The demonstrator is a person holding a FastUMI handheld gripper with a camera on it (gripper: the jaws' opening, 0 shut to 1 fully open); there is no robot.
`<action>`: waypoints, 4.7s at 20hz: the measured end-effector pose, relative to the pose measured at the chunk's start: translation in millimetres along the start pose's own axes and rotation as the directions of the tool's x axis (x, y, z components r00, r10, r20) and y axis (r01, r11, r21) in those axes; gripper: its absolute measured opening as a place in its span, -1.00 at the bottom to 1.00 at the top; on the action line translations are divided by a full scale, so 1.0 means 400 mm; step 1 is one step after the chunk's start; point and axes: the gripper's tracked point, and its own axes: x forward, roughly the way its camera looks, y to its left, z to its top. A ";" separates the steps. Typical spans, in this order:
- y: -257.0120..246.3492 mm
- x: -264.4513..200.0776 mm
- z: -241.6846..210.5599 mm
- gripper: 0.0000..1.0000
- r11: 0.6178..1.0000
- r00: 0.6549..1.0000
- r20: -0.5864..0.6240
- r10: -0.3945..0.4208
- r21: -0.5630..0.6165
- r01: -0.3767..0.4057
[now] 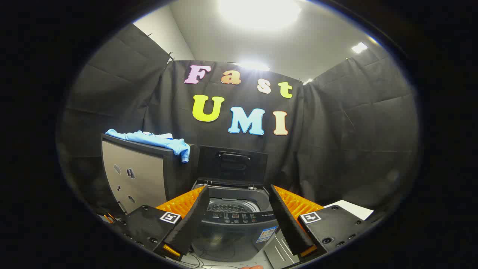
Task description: Put the clothes into the washing machine and then close the washing machine lid.
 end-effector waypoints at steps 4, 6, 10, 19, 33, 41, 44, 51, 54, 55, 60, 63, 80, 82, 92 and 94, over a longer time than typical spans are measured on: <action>0.003 0.001 0.010 1.00 1.000 1.000 0.000 -0.005 -0.005 0.005; 0.008 0.002 0.014 1.00 1.000 1.000 -0.003 -0.002 -0.010 0.002; 0.014 0.009 0.022 1.00 1.000 1.000 -0.021 0.003 -0.013 -0.003; 0.016 0.018 0.026 1.00 1.000 1.000 -0.031 -0.001 -0.018 0.001; 0.008 0.027 0.060 1.00 1.000 1.000 -0.029 0.008 -0.010 -0.008; 0.079 0.084 0.233 1.00 0.994 0.994 0.029 0.105 0.024 -0.106; 0.123 0.114 0.274 0.99 0.985 0.987 -0.013 0.162 0.055 -0.161; 0.215 0.213 0.465 1.00 0.964 0.965 0.070 0.251 0.069 -0.256; 0.259 0.263 0.552 0.99 0.952 0.954 0.101 0.282 0.096 -0.292; 0.279 0.280 0.584 0.99 0.944 0.948 0.112 0.299 0.112 -0.311; 0.361 0.359 0.706 1.00 0.921 0.930 0.092 0.356 0.137 -0.366; 0.424 0.404 0.742 0.99 0.911 0.919 0.046 0.392 0.121 -0.395; 0.843 0.605 0.459 0.96 0.802 0.610 -0.527 0.591 0.308 -0.511; 0.870 0.611 0.426 0.96 0.806 0.587 -0.563 0.582 0.305 -0.507; 0.973 0.635 0.291 0.96 0.840 0.554 -0.689 0.467 0.150 -0.521; 0.976 0.640 0.259 0.96 0.847 0.553 -0.707 0.440 0.122 -0.517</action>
